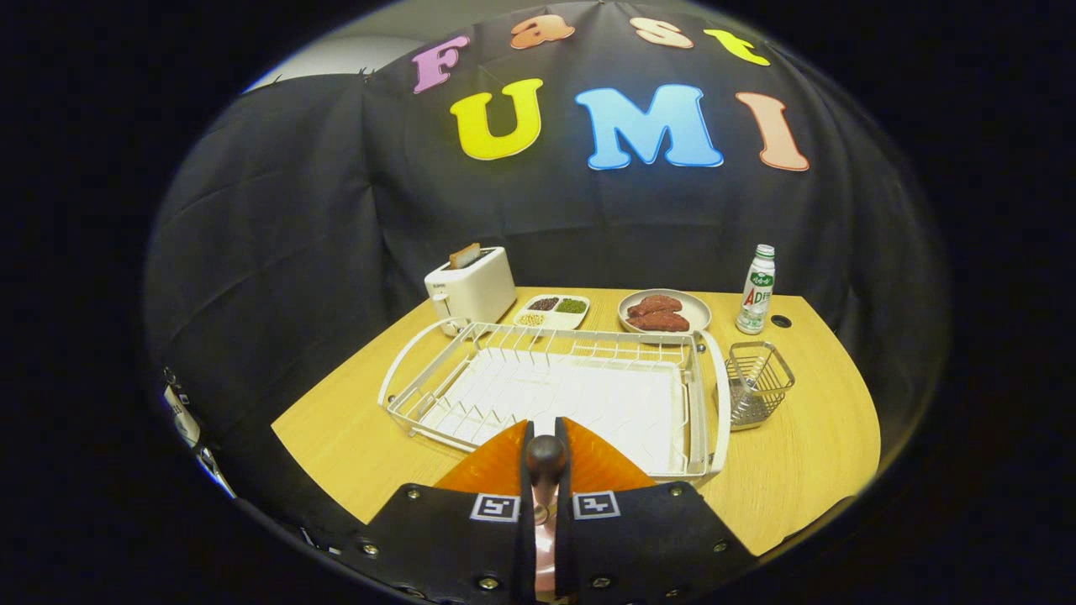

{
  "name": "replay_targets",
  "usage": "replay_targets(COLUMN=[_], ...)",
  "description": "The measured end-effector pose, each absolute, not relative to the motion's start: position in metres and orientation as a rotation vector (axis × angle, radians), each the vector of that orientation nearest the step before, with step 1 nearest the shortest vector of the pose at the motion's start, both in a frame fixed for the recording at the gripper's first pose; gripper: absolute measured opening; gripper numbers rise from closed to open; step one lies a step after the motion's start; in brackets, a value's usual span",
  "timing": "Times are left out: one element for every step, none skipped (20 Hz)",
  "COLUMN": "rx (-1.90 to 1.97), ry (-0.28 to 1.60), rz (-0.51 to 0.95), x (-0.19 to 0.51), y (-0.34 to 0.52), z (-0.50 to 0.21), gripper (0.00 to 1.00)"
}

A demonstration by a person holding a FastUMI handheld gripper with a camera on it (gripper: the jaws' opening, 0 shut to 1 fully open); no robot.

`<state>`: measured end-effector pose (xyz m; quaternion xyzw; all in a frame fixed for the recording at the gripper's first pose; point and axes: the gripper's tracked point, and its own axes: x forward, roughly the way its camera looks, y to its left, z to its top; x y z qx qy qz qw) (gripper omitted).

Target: Take the plate from the dish rack, then take the spoon from the basket and place it into the plate.

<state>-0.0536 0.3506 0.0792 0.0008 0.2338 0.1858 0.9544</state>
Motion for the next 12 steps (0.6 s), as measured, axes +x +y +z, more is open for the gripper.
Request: replay_targets(rx=[-0.012,-0.029,-0.042,-0.051,-0.06,-0.066,-0.074,-0.085,-0.093,-0.1,-0.104,-0.114], ry=[0.478,0.486,0.491,0.495,0.501,0.507,0.511,0.512,0.511,0.51,0.495,0.494], rz=[0.382,0.385,0.388,0.392,0.398,0.404,0.408,0.411,0.416,0.421,0.424,0.427], x=[-0.056,-0.056,-0.057,-0.058,-0.058,-0.058,-0.06,-0.058,-0.057,-0.058,-0.057,-0.058], y=[0.355,0.359,0.363,0.366,0.368,0.371,0.374,0.377,0.379,0.38,0.382,0.382], z=[0.073,0.066,0.062,0.057,0.052,0.048,0.045,0.044,0.042,0.041,0.042,0.042], gripper=[0.09,0.09,0.09,0.09,0.09,0.09,0.09,0.09,0.09,0.09,0.09,0.09])
